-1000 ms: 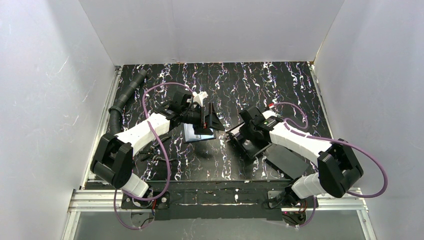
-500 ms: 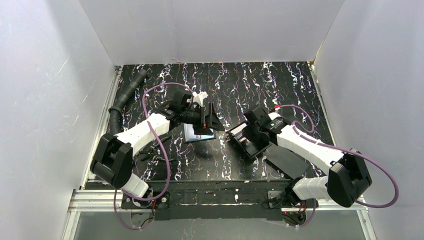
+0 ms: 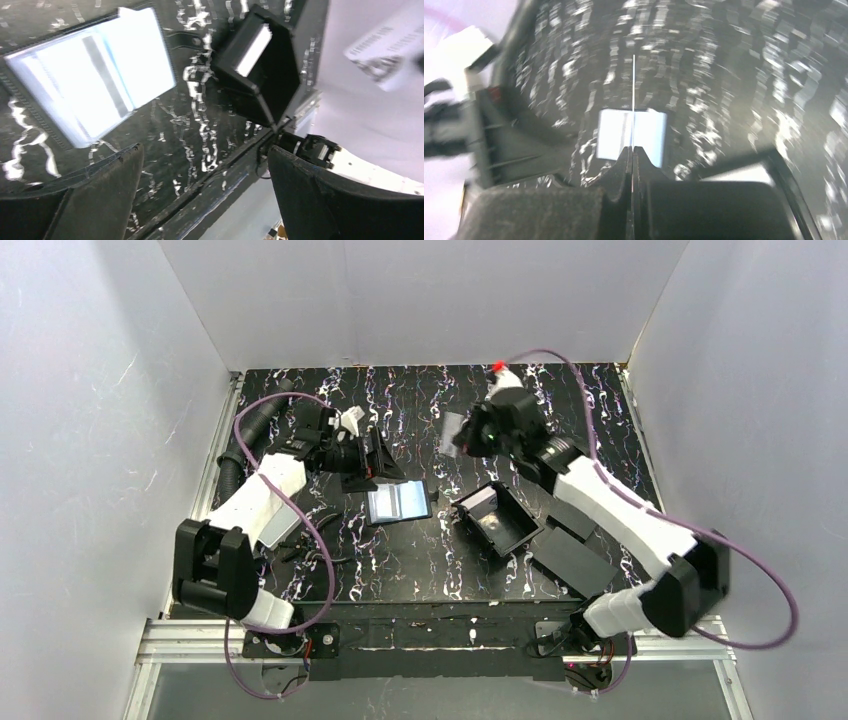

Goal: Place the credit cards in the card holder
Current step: Insert the credit card into the card holder.

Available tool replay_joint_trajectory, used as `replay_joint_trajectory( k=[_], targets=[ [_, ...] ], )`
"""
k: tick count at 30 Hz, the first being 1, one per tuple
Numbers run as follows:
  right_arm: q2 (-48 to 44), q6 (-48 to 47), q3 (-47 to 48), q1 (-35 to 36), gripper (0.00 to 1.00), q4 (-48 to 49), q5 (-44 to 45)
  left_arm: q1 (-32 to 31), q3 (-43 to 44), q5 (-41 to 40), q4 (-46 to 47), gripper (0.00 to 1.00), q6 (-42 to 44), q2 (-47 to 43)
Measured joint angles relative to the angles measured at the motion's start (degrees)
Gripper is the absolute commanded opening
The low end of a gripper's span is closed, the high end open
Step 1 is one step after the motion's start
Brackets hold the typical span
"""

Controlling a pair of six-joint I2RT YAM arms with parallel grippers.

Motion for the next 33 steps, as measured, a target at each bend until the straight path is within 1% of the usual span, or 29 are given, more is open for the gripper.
replay_joint_trajectory(
  k=[3,4,8,10,13,17,20,23,28,30,33],
  targets=[
    [8.26,-7.34,6.4,-1.01,0.01,4.61,-12.26,0.66,3.02,-2.38,-4.02,0.93,2.6,3.85],
    [12.02,-9.22,7.96,-1.57,0.01,6.4,-17.99,0.52,4.04,-3.78,-4.96,0.94,3.45,5.6],
    [23.63,-11.19,9.22,-5.18,0.01,8.39,-36.65,0.24,5.38,-9.4,-7.85,0.93,5.9,10.43],
    [29.64,-12.24,9.22,-7.06,0.01,7.89,-43.93,0.22,6.51,-11.56,-9.16,0.9,6.91,13.18],
    [35.12,-14.12,9.94,-8.63,0.01,5.2,-49.62,0.22,8.2,-13.92,-10.01,0.85,8.09,17.35],
    [39.45,-17.88,14.03,-8.46,0.01,0.76,-54.62,0.24,8.98,-16.76,-10.97,0.81,9.6,21.31],
    [40.06,-19.45,15.93,-8.26,0.01,-0.2,-57.31,0.24,9.31,-18.56,-12.07,0.78,10.45,22.8],
    [40.74,-20.15,17.03,-8.04,0.01,-0.22,-59.45,0.24,10.14,-19.78,-12.83,0.73,11.02,24.26],
    [43.95,-20.7,17.22,-8.07,0.01,-0.79,-61.18,0.24,10.84,-21.33,-13.4,0.64,11.45,24.9],
    [45.64,-20.76,17.22,-8.07,0.01,-1.49,-61.22,0.24,10.86,-21.73,-13.55,0.57,11.54,24.98],
    [47.25,-20.79,17.22,-8.04,0.01,-2.51,-61.35,0.24,10.86,-22.4,-13.57,0.54,11.65,25.16]
  ],
)
